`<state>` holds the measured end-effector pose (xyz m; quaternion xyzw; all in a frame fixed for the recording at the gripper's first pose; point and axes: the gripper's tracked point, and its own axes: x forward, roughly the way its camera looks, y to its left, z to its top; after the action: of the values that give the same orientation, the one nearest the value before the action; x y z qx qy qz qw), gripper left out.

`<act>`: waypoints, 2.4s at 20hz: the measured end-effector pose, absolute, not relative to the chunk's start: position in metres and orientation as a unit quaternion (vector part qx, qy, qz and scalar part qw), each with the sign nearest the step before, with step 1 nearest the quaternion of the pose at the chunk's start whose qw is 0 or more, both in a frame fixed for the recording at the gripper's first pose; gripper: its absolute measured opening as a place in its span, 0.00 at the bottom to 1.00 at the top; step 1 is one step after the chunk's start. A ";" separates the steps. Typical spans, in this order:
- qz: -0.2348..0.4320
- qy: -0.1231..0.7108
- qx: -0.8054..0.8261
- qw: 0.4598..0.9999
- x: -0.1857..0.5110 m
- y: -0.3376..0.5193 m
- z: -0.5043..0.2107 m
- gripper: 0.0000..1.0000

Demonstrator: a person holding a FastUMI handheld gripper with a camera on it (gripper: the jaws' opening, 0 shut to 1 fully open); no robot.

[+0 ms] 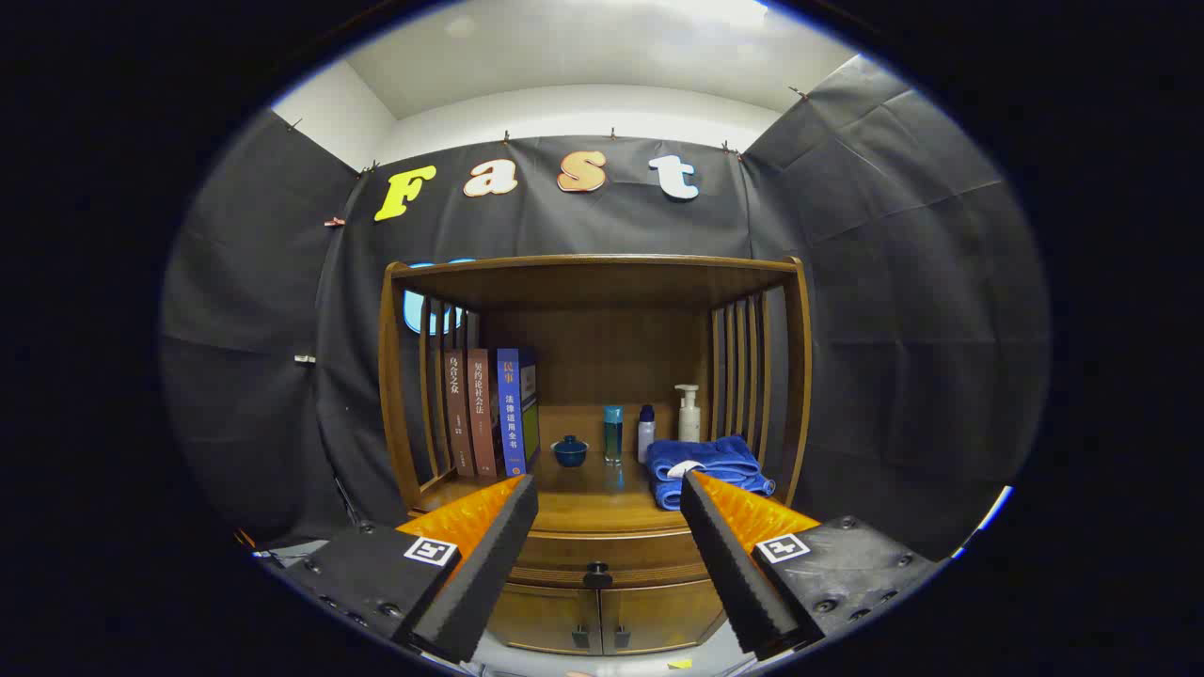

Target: Pull open the drawer, take out the items inside it, and place them on the countertop above the cabinet.

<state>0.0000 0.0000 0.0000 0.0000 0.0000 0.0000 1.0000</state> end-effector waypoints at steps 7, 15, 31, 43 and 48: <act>-0.003 0.005 0.000 1.000 0.001 -0.001 -0.001 1.00; -0.005 0.000 0.001 1.000 -0.001 -0.002 0.000 0.99; -0.007 0.019 0.003 1.000 0.015 0.001 -0.018 1.00; -0.010 0.110 0.015 0.994 0.070 0.001 -0.126 1.00; -0.011 0.152 0.012 0.988 0.094 -0.002 -0.174 1.00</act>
<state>0.0944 -0.0023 -0.1735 0.0116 0.1517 -0.0109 0.9883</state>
